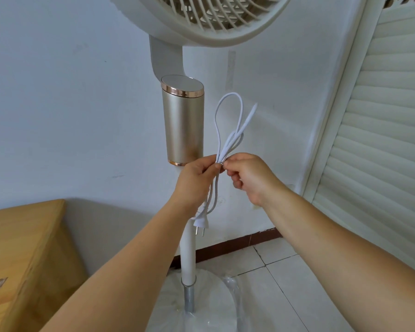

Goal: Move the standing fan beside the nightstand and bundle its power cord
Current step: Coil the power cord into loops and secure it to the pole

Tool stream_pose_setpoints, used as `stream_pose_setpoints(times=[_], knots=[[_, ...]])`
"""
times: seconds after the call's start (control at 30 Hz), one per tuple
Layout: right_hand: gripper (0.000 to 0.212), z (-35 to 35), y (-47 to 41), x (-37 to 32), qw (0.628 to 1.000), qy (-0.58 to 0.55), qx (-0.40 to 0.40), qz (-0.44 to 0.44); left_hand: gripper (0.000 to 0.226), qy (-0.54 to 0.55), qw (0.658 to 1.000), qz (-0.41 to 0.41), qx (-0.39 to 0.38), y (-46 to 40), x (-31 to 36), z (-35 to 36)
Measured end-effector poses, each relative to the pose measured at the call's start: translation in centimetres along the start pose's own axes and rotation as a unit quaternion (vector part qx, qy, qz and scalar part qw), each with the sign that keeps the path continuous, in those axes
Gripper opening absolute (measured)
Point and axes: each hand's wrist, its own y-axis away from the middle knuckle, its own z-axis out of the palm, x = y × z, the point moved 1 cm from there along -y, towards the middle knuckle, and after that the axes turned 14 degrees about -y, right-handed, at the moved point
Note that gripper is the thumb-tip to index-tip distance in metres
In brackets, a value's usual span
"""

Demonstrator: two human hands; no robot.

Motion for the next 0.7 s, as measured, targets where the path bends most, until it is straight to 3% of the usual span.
stream_pose_setpoints(times=[0.13, 0.2, 0.27, 0.37, 0.43, 0.47, 0.57, 0.7], knots=[[0.023, -0.8, -0.1, -0.8, 0.954, -0.175, -0.015, 0.241, 0.026, -0.101, 0.992, 0.076, -0.01, 0.3, -0.5, 0.2], [0.024, -1.2, -0.2, -0.9, 0.934, -0.213, -0.036, 0.283, 0.027, -0.151, 0.981, 0.125, 0.012, 0.3, -0.5, 0.4], [0.025, -1.2, 0.0, -0.8, 0.928, -0.24, -0.057, 0.28, 0.024, -0.152, 0.981, 0.116, 0.04, 0.3, -0.6, 0.6], [0.022, -0.9, 0.5, 0.3, 0.956, -0.229, -0.039, 0.179, 0.019, -0.08, 0.994, 0.057, 0.054, 0.1, -0.5, 0.7], [0.017, -0.9, 1.0, 1.0, 0.996, -0.084, 0.007, 0.015, 0.019, -0.04, 0.997, 0.021, 0.063, -0.2, -0.2, 0.7], [0.016, -1.0, 1.1, 1.2, 0.996, 0.033, 0.032, -0.08, 0.019, -0.029, 0.997, 0.002, 0.068, -0.3, 0.0, 0.6], [0.022, -1.2, 1.3, 1.2, 0.908, 0.299, 0.055, -0.288, 0.02, -0.005, 0.998, -0.021, 0.062, -0.4, 0.4, 0.4], [0.025, -0.9, 0.9, 0.8, 0.811, 0.444, 0.027, -0.381, 0.022, 0.003, 0.999, -0.015, 0.05, -0.1, 0.6, 0.2]])
